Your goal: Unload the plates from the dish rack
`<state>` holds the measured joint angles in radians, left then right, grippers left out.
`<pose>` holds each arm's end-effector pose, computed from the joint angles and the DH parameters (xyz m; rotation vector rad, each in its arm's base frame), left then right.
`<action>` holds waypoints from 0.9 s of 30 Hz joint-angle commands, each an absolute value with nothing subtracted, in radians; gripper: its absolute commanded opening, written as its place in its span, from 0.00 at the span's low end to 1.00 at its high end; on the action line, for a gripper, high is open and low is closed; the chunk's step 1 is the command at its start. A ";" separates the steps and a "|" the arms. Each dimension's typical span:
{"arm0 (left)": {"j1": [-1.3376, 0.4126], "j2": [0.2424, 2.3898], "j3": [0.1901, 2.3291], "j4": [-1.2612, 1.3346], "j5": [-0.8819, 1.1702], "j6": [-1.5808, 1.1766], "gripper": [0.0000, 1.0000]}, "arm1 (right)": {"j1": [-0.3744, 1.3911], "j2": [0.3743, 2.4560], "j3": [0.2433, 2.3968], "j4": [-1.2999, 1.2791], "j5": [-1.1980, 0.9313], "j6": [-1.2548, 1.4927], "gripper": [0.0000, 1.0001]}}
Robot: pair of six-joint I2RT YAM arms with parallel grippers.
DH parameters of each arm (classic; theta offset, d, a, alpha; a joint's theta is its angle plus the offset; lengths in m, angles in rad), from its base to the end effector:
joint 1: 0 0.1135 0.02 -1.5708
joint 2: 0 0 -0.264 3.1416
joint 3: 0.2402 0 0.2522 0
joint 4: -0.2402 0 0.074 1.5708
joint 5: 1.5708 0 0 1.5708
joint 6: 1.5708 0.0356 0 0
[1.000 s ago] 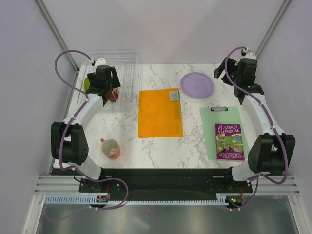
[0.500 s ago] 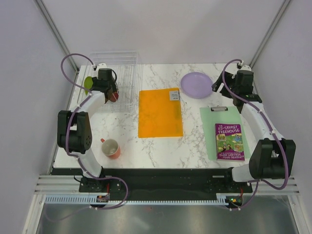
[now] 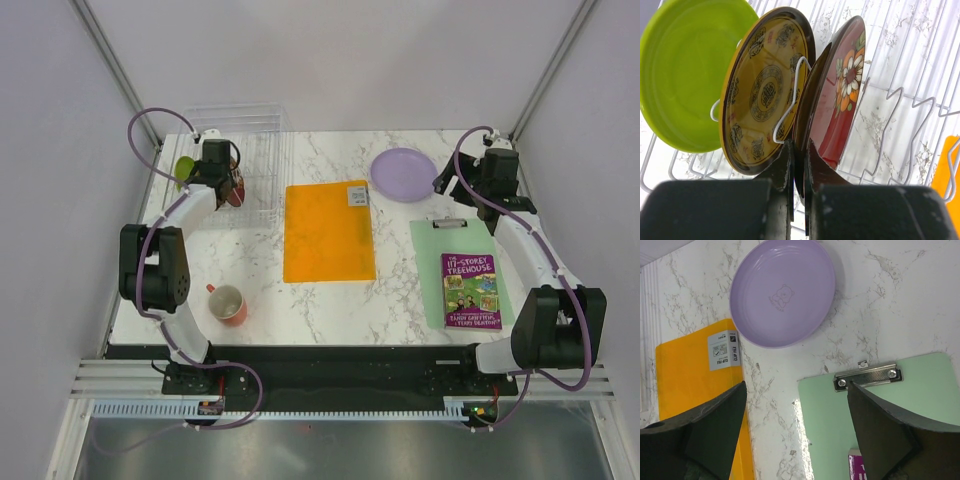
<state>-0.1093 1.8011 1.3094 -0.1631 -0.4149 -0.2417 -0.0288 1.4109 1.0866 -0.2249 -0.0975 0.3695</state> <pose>0.4082 -0.0304 0.2429 -0.3669 2.1426 0.2620 0.3226 -0.0058 0.2958 0.3646 2.1008 0.3050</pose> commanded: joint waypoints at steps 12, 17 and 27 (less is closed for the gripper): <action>-0.250 1.628 1.437 -0.015 -0.797 0.118 0.02 | -0.018 1.388 1.085 -0.236 -0.118 0.345 0.89; -0.273 1.516 1.413 -0.099 -0.732 0.037 0.02 | 0.020 1.382 1.129 -0.245 -0.176 0.351 0.88; -0.276 1.388 1.384 -0.291 -0.192 -0.336 0.02 | 0.290 1.479 1.216 -0.031 -0.371 0.540 0.88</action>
<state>-0.2741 1.4418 1.3846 -0.3054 -0.4393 -0.1459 0.2035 1.4380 1.1816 -0.1959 -0.2699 0.4278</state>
